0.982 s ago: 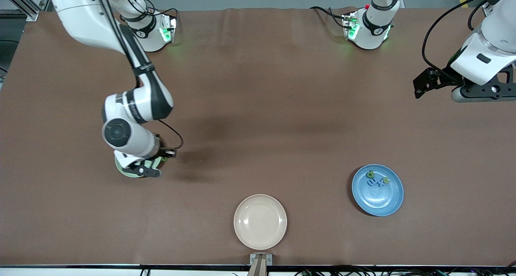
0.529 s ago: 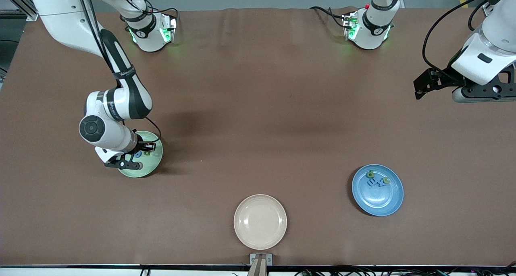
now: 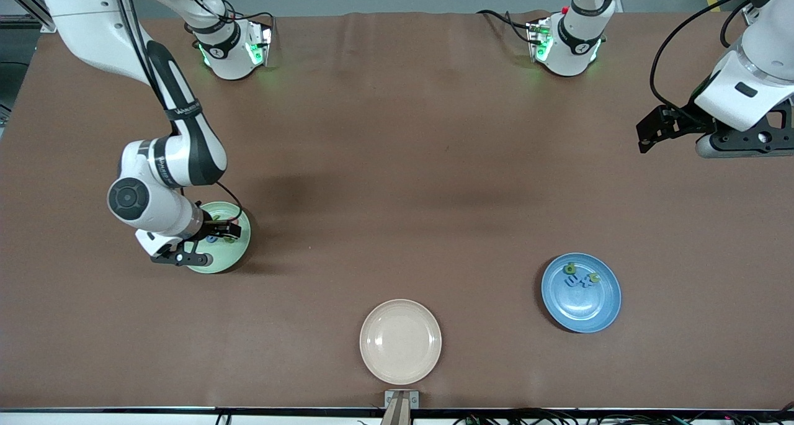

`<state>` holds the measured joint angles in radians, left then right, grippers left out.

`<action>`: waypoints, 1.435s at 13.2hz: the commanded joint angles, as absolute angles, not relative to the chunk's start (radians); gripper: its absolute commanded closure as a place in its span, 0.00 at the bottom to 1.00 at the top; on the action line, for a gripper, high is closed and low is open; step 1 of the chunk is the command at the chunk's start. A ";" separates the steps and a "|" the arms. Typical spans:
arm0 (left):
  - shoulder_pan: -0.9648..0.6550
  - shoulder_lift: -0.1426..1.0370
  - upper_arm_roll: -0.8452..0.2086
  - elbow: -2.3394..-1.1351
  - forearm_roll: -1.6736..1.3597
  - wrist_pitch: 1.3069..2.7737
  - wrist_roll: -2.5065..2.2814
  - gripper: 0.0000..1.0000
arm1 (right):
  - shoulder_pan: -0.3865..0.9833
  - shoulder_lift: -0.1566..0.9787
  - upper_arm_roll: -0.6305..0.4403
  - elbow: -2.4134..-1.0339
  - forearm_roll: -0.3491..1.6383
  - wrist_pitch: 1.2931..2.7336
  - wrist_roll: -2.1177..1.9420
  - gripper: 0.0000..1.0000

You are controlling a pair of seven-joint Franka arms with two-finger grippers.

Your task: Sort upper and lower case letters into plates

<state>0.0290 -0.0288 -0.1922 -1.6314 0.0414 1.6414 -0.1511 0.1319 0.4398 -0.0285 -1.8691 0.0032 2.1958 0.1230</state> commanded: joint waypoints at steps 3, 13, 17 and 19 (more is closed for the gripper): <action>0.038 -0.038 -0.198 -1.631 0.043 1.637 -0.138 0.00 | 0.023 0.362 -0.014 -1.608 -0.012 1.760 -0.041 0.00; 0.038 -0.037 -0.198 -1.634 0.043 1.635 -0.138 0.00 | -0.040 0.370 -0.011 -1.302 -0.008 1.490 -0.043 0.00; 0.038 -0.037 -0.198 -1.634 0.043 1.637 -0.138 0.00 | -0.038 0.328 -0.008 -1.315 0.006 1.465 -0.051 0.00; 0.040 -0.037 -0.198 -1.632 0.043 1.637 -0.138 0.00 | -0.038 0.255 -0.009 -1.397 0.008 1.477 -0.055 0.00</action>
